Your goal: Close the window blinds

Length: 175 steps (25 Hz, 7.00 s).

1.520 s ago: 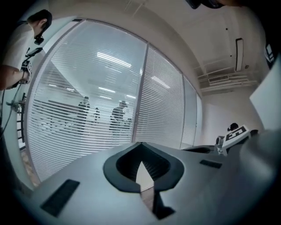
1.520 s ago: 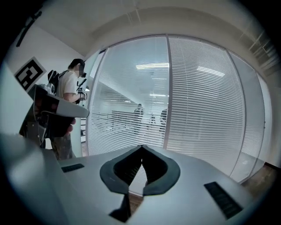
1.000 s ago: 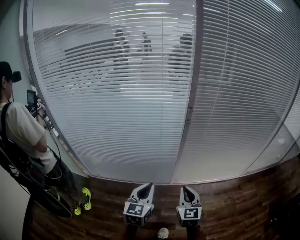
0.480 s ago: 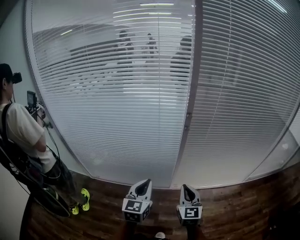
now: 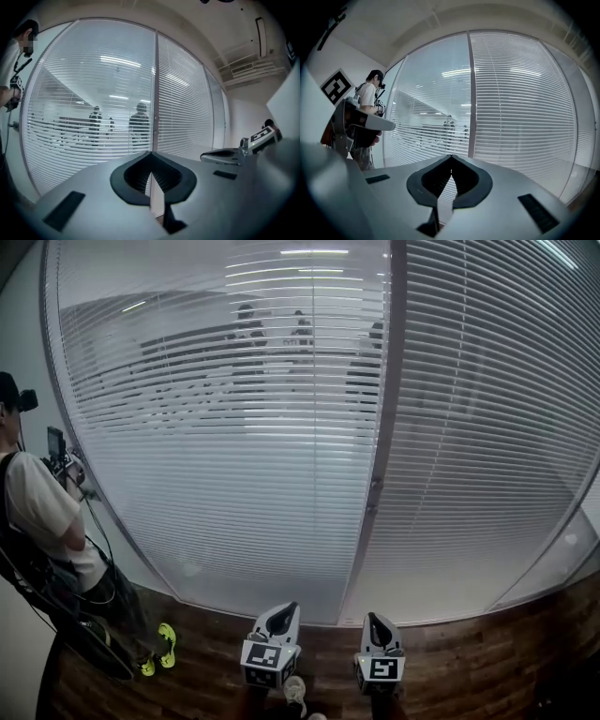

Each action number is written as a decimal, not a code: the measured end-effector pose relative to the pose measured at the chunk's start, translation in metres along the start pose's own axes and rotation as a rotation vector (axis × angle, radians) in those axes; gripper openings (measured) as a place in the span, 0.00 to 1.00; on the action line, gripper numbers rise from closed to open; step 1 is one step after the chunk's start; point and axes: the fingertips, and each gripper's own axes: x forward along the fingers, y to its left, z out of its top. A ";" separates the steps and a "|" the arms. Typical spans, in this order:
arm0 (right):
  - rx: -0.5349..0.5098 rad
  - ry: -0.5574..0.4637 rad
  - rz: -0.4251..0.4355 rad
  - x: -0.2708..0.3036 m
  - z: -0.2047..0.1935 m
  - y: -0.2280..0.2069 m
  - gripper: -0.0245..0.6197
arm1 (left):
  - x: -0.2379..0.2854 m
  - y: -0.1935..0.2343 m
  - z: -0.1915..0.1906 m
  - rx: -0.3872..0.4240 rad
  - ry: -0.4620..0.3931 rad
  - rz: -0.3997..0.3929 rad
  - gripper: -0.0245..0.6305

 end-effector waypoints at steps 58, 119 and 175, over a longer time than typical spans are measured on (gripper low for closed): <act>-0.046 -0.213 -0.176 0.191 0.116 -0.077 0.05 | 0.197 0.065 0.058 -0.013 -0.064 -0.181 0.04; -0.495 -0.190 -0.177 0.263 0.139 -0.102 0.23 | 0.250 0.085 0.070 0.032 -0.072 -0.059 0.04; -0.028 -0.163 -0.165 0.266 0.139 -0.112 0.24 | 0.210 0.044 0.059 0.032 -0.058 -0.088 0.04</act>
